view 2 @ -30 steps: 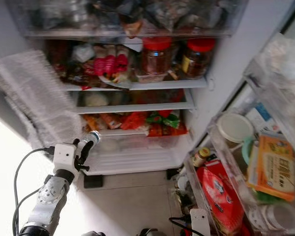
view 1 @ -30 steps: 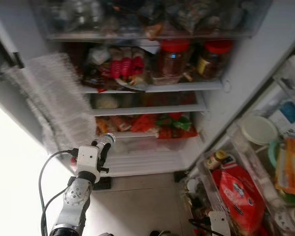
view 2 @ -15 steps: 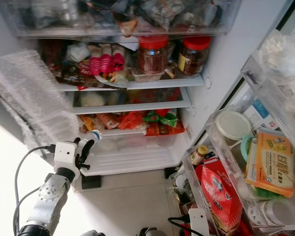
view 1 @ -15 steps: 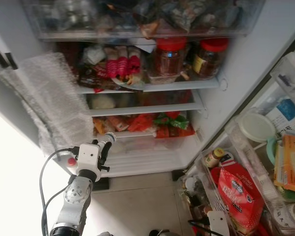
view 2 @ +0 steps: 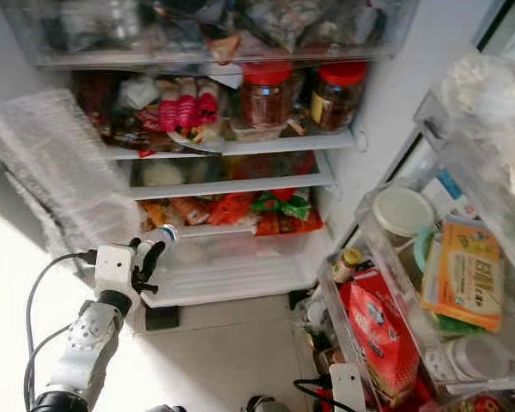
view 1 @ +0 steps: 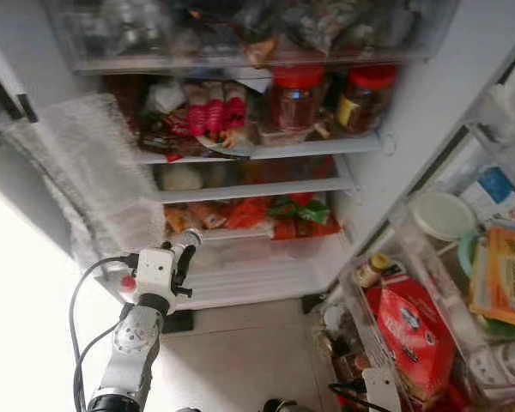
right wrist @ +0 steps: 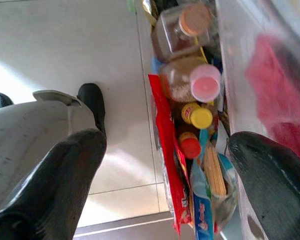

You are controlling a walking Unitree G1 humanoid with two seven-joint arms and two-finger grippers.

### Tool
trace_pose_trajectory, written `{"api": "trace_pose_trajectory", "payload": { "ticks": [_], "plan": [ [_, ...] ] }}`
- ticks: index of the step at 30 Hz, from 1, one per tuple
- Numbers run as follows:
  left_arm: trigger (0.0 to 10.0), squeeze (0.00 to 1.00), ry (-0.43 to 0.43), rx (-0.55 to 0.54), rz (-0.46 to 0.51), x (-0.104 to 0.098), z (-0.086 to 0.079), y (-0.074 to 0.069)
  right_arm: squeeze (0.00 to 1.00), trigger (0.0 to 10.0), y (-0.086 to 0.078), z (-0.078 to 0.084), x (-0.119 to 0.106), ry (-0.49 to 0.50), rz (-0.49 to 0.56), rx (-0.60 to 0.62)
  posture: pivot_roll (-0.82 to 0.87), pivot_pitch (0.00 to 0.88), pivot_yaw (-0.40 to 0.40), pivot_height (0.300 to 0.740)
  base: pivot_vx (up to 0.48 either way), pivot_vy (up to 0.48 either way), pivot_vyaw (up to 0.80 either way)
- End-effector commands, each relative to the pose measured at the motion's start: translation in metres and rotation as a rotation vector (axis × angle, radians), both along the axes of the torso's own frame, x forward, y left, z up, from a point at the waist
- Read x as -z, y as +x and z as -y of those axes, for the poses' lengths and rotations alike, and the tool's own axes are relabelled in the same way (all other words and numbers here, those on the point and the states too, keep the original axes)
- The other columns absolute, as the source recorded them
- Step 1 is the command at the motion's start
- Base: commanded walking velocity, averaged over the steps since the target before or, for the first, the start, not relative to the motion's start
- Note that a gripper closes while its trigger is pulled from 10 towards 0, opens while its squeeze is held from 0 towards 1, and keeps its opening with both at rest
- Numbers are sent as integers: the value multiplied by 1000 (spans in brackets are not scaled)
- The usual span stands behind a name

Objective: Restocking fridge

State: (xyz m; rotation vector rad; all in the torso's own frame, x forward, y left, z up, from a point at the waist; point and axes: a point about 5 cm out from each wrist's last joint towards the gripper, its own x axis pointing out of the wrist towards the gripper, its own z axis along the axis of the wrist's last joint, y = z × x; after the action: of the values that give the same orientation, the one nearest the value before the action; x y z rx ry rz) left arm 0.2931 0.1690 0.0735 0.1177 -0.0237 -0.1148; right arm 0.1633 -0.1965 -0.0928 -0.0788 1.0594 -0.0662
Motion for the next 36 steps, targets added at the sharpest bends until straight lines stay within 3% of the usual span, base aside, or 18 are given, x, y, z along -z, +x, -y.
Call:
{"api": "trace_pose_trajectory", "payload": {
  "ticks": [1,24,36],
  "plan": [
    [10000,0,-8,-3,6,-3,-1,-1,0,10000,-9,0,4,5,-30,4,-11,198,-51,740,0,0,-800],
    [10000,0,-5,-2,32,-10,0,1,0,10000,-8,0,4,5,-31,-2,-10,198,-52,740,0,0,-763],
    [10000,0,-2,0,31,-10,1,0,0,10000,-7,-1,3,22,-5,9,-12,196,-51,740,0,0,0]
  ]
}}
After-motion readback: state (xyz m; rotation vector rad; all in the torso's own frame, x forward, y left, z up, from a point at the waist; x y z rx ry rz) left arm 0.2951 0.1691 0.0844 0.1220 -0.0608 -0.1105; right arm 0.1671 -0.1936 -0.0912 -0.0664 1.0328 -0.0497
